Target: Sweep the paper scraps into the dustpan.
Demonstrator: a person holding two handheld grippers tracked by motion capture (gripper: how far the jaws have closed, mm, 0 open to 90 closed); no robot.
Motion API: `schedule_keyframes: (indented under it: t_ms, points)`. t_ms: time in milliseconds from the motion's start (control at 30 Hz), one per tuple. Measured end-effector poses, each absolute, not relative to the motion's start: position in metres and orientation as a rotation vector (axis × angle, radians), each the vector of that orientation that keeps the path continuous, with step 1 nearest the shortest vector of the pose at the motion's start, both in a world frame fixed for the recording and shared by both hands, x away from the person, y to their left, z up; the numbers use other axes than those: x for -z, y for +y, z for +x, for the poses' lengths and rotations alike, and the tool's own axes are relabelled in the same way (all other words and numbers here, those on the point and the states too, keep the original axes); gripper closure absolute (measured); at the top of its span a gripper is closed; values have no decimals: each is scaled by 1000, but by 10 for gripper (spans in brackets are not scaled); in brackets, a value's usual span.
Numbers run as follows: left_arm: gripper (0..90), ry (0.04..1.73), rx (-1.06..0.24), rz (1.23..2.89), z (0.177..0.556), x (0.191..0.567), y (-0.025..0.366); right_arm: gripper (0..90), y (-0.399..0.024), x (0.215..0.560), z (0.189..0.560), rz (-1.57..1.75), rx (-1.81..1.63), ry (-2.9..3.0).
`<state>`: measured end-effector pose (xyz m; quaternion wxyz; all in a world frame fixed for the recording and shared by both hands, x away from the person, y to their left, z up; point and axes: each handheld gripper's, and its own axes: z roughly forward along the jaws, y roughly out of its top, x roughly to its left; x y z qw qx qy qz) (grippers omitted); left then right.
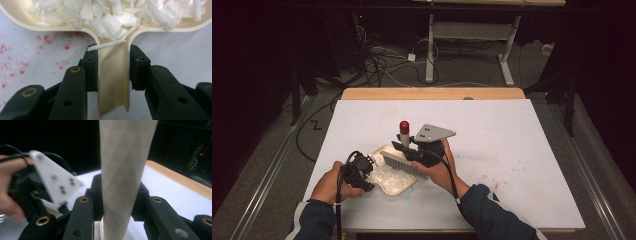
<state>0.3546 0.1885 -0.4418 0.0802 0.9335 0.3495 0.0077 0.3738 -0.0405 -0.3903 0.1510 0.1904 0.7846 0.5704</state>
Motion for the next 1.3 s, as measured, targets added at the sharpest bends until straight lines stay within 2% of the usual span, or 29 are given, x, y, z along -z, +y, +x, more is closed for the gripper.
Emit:
schedule_keyframes:
  t_ms: [367, 633, 1067, 1300]
  points:
    - [626, 1034, -21, 2798, 353, 441, 188, 709, -53, 367, 361, 499, -1637, 2219]
    - [627, 1044, -22, 2795, 352, 441, 187, 709, -66, 380, 362, 599, -1566, 2223]
    - [626, 1042, -25, 2809, 350, 441, 186, 709, -108, 370, 349, 638, -1586, 2135]
    - [626, 1038, -29, 2816, 350, 441, 185, 709, -111, 383, 344, 646, -1468, 2180]
